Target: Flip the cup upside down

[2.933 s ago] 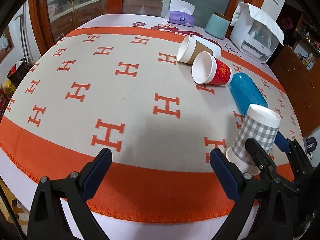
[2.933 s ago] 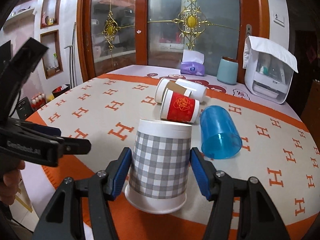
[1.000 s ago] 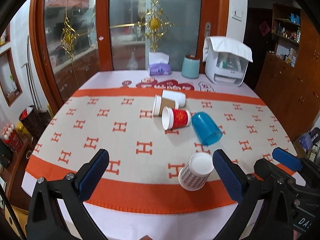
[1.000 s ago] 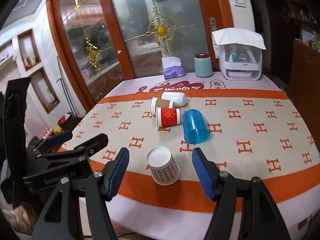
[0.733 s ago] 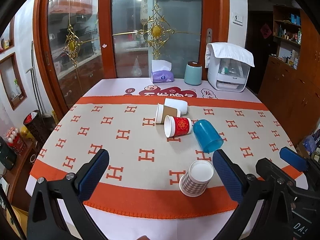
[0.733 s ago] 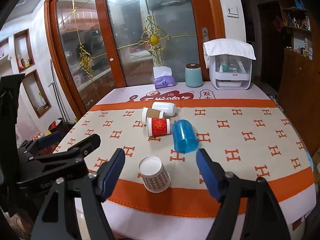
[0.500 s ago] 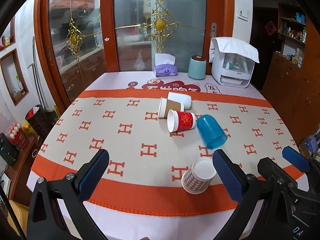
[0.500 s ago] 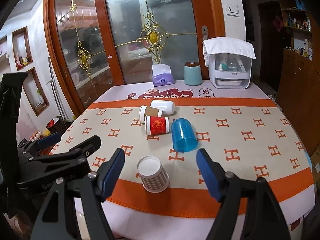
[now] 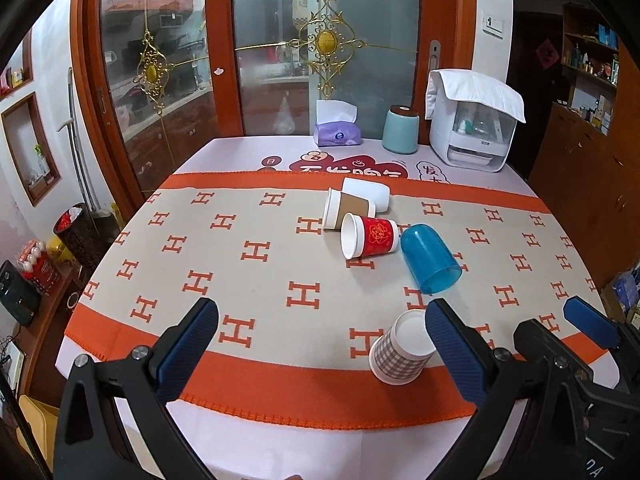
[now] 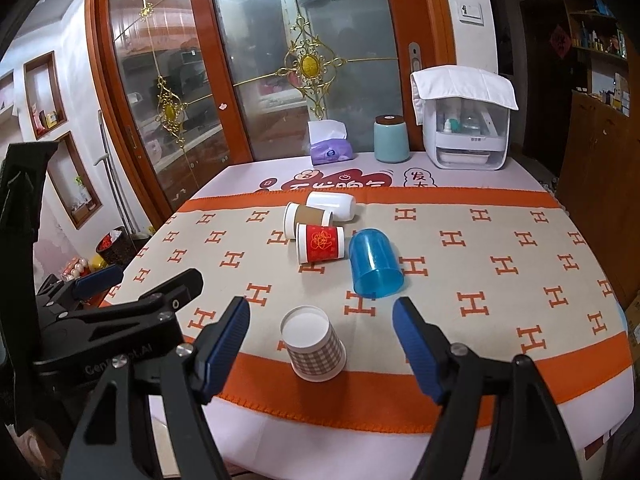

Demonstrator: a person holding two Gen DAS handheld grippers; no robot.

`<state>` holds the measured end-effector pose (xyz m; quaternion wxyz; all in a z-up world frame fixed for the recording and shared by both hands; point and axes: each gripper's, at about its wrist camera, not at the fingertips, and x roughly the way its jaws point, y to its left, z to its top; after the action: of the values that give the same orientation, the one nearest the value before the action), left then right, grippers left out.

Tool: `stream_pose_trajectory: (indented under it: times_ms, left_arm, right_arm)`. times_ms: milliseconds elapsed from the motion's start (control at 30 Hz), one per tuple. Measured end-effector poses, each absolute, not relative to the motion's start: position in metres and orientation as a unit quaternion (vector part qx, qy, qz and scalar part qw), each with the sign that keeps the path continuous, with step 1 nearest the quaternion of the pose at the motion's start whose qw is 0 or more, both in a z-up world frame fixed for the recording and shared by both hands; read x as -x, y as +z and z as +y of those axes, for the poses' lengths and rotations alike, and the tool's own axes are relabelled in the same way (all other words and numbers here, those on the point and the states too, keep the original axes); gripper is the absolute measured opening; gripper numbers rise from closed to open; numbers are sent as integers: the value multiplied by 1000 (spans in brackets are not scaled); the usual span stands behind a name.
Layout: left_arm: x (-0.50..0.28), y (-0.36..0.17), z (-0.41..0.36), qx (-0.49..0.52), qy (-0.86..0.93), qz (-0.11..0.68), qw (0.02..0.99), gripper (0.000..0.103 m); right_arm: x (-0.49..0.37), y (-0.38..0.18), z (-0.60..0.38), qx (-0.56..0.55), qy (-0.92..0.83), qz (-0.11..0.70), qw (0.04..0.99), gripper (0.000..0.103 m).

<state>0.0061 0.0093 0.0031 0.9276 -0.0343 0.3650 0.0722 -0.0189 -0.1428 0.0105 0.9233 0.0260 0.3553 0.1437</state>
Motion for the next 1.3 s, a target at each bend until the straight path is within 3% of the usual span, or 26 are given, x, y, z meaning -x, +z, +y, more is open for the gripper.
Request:
stream_pose_trajectory:
  times_ms: [1300]
  left_arm:
    - [-6, -1, 5, 32, 67, 371, 926, 102]
  right_arm:
    - [22, 7, -146, -30, 142, 355, 924, 74]
